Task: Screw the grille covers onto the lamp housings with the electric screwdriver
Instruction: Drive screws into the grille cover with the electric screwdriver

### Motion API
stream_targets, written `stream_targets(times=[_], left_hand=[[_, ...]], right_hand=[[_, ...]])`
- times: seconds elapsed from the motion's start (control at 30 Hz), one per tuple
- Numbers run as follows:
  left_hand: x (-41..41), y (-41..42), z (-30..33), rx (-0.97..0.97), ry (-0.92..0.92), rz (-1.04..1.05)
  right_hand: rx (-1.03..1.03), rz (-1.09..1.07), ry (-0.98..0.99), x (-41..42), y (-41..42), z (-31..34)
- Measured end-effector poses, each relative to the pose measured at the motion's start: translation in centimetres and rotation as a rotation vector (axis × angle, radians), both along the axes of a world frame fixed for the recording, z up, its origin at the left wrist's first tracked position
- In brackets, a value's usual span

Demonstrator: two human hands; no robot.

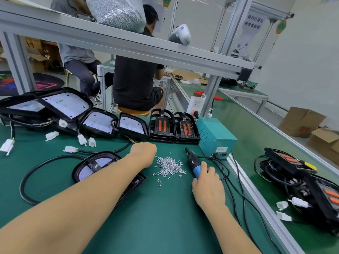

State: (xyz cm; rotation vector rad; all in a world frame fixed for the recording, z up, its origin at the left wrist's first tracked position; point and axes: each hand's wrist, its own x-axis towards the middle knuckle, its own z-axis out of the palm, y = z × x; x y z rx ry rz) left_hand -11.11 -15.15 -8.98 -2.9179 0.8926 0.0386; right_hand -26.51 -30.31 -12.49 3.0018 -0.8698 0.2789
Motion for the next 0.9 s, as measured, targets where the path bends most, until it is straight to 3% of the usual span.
stream_targets(times=[0.17, 0.27, 0.47, 0.53, 0.7, 0.8, 0.9], left_hand=[[-0.1, 0.0, 0.2, 0.1, 0.025, -0.084], [-0.1, 0.4, 0.4, 0.045, 0.09, -0.093], [-0.4, 2.7, 2.6, -0.57, 0.402, -0.145], [-0.8, 4.4, 3.0, -0.75, 0.479, -0.114], [-2.1, 8.3, 3.1, -1.146, 0.667, -0.044], [-2.6, 9.4, 3.0, -1.433, 0.782, 0.067], [-2.9, 10.1, 3.2, -1.581, 0.887, 0.128]], right_hand=[[-0.011, 0.0, 0.007, 0.1, -0.1, -0.1], [0.023, -0.007, 0.017, 0.1, -0.2, -0.1], [0.391, -0.074, 0.063, 0.7, -2.3, 1.7], [0.584, -0.103, -0.014, 0.9, -3.2, 2.4], [1.41, -0.159, -0.503, 0.9, -3.6, 5.9], [1.853, 0.022, -0.739, 1.4, -1.3, 8.7], [2.041, 0.191, -0.958, 2.1, 1.7, 11.0]])
